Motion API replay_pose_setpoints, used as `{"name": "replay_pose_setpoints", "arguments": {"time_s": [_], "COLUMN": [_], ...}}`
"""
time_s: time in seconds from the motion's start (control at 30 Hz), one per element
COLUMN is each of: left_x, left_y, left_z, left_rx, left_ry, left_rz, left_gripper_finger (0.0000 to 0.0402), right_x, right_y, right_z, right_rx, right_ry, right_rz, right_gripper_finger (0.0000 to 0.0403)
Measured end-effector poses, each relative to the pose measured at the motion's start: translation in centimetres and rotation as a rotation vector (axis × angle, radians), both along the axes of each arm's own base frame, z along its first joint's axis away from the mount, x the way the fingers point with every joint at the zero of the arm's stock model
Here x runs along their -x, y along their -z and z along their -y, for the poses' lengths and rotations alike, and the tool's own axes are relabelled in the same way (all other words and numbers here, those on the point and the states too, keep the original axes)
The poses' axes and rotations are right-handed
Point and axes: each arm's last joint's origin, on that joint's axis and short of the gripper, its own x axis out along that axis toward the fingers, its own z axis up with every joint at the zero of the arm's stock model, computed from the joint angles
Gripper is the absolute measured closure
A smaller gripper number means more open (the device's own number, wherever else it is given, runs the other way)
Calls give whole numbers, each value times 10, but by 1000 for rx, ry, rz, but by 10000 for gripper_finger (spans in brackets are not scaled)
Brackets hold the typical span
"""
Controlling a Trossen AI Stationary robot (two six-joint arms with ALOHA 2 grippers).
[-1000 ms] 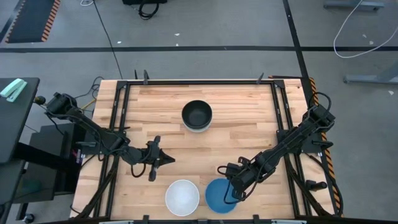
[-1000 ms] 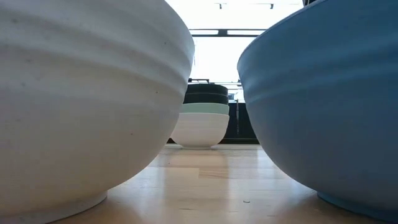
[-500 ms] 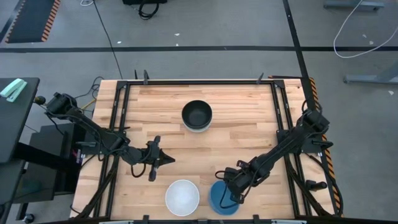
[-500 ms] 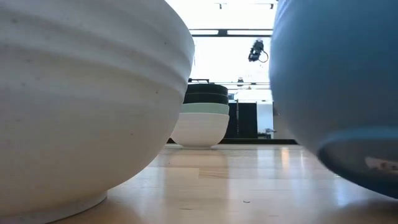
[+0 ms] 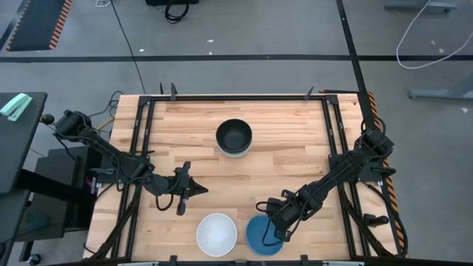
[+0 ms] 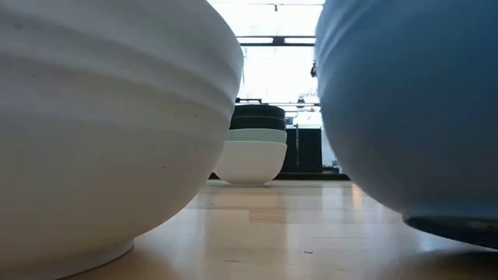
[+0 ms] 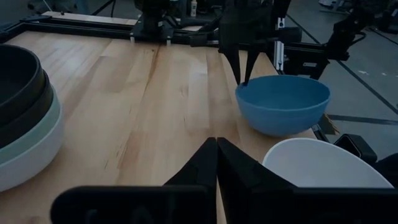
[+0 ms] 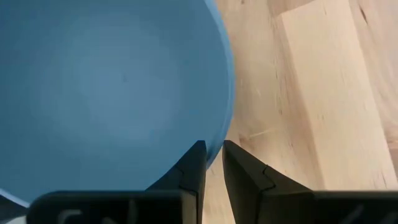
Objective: Nest bowls inside each other
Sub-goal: Stack the blue bowl on top of the black bowl
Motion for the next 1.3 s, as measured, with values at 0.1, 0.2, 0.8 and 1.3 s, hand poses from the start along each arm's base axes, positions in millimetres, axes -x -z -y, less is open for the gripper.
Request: {"name": "replay_pose_setpoints", "arguments": {"time_s": [0.1,0.2,0.8,1.3], "left_x": [0,0,0,0], "left_y": [0,0,0,0], "left_z": [0,0,0,0], "left_rx": [0,0,13,18], "left_ry": [0,0,-4,-3], "left_rz": [0,0,-1,-2], "left_gripper_finger": [380,375,380,387], "right_x": [0,0,-2,-6], "right_y": [0,-2,-8,-27], "right_z": [0,0,0,-2], "right_rx": [1,7,38,78], "right_ry": [0,-9,-34,-52], "right_rz": [0,-3,3,0], "right_gripper_finger": [341,341,341,341]}}
